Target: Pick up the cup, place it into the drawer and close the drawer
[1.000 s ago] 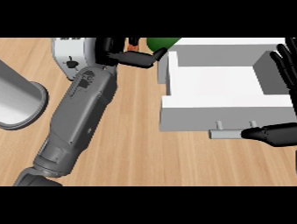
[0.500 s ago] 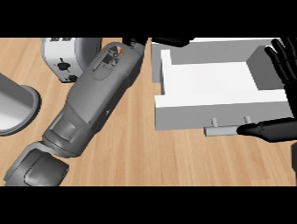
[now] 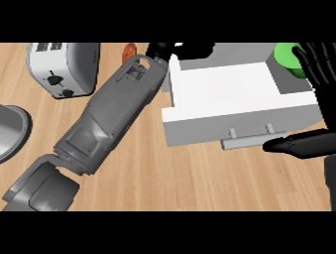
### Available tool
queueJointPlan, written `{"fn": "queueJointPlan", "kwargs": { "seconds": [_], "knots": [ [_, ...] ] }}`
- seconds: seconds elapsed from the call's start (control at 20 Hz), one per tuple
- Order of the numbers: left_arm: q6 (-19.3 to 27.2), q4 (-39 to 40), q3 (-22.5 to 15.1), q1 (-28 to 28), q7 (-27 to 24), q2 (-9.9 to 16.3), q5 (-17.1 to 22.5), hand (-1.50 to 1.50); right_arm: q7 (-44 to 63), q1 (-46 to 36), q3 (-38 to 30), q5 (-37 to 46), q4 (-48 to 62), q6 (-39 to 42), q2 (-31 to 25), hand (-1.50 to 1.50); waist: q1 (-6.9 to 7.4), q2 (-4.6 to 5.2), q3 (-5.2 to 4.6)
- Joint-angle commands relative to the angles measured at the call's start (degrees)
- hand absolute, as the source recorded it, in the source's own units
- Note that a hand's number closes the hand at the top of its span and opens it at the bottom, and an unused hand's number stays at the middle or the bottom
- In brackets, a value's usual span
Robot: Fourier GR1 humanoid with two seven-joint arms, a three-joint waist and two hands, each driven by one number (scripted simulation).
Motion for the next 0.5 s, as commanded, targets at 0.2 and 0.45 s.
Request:
{"fn": "queueJointPlan", "kwargs": {
  "seconds": [0.2, 0.45],
  "knots": [
    [-1.67, 2.77, -7.23, 2.34, 0.64, -0.01, 1.96, -1.50, 0.53, -3.31, 3.29, 0.62, 0.02, 0.19, 1.50, -1.50, -3.91, 0.85, -0.04],
    [-1.68, -0.55, -5.81, 4.94, -3.22, -0.01, 7.87, -1.50, 0.52, -4.83, 4.95, -4.09, 1.72, 4.75, 2.00, -1.50, -5.07, 1.33, -0.06]
  ]
}}
